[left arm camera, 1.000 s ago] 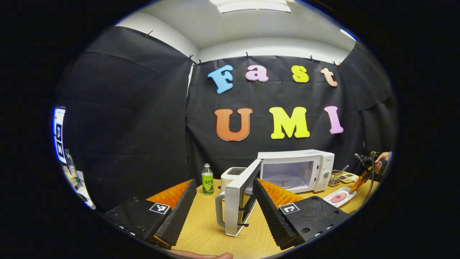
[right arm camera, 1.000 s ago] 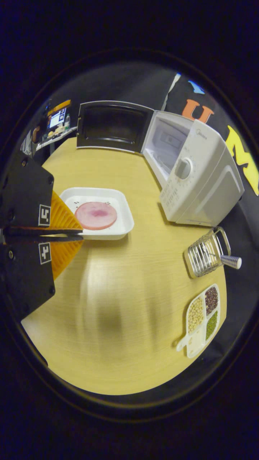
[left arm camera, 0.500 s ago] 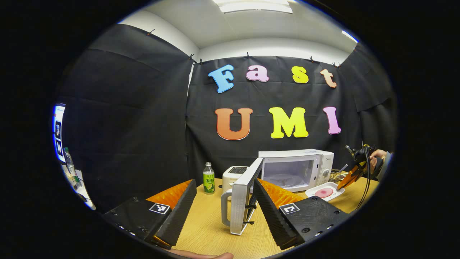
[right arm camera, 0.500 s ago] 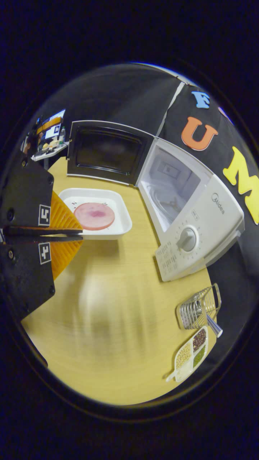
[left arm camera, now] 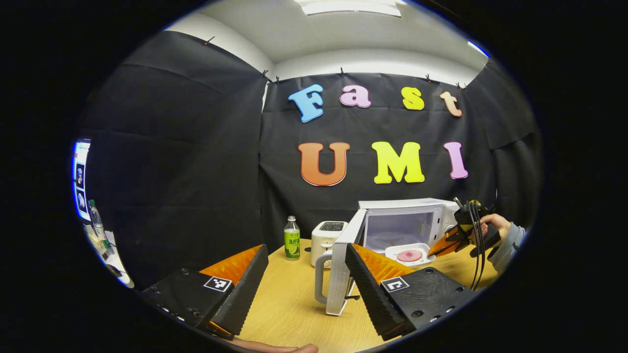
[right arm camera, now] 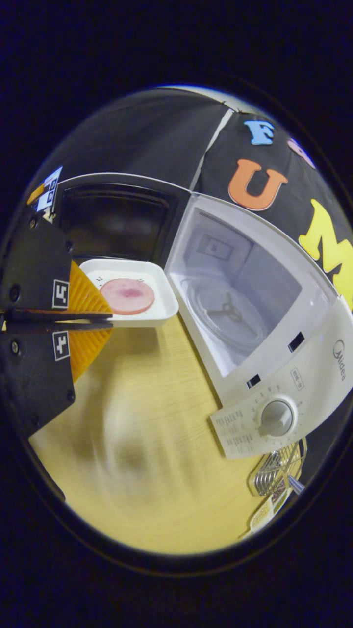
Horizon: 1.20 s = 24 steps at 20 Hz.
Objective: Open the microwave oven with the left hand, put the food in, and close the microwave oven.
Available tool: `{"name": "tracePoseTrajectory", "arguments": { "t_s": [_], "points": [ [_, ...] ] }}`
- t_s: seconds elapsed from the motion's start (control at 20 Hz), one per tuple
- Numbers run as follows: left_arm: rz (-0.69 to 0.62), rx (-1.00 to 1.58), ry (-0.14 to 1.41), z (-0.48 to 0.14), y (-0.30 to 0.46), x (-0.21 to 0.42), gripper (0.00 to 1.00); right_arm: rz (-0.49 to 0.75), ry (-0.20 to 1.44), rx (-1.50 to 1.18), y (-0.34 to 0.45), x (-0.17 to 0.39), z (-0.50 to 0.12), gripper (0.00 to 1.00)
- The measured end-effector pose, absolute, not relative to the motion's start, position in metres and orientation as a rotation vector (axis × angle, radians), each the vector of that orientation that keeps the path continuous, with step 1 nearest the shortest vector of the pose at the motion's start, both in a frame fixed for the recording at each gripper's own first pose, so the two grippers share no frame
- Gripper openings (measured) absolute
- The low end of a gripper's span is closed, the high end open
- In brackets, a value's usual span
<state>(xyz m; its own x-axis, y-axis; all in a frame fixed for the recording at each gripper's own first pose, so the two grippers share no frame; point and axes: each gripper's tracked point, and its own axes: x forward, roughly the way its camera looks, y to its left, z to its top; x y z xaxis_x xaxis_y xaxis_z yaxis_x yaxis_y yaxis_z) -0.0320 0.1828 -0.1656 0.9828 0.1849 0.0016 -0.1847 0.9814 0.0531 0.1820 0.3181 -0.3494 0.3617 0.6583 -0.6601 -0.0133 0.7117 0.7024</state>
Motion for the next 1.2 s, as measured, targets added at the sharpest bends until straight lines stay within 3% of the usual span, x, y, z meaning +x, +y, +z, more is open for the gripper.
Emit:
{"name": "tracePoseTrajectory", "arguments": {
  "t_s": [0.35, 0.45, 0.55, 0.65, 1.2],
  "points": [
    [0.213, 0.056, 0.039, -0.170, 0.189, -0.034, 0.94, 0.280, 0.855, 0.942, 0.346, 0.253, -0.337, 0.00],
    [0.220, 0.056, 0.048, -0.174, 0.190, -0.034, 0.94, 0.198, 0.761, 0.978, 0.343, 0.274, -0.337, 0.04],
    [0.223, 0.054, 0.063, -0.178, 0.190, -0.034, 0.95, 0.109, 0.701, 1.007, 0.340, 0.293, -0.343, 0.00],
    [0.227, 0.056, 0.067, -0.179, 0.192, -0.035, 0.94, 0.031, 0.652, 1.017, 0.338, 0.309, -0.353, 0.05],
    [0.229, 0.016, 0.130, -0.208, 0.201, -0.033, 0.95, -0.177, 0.399, 0.875, 0.345, 0.370, -0.378, 0.04]
  ]
}}
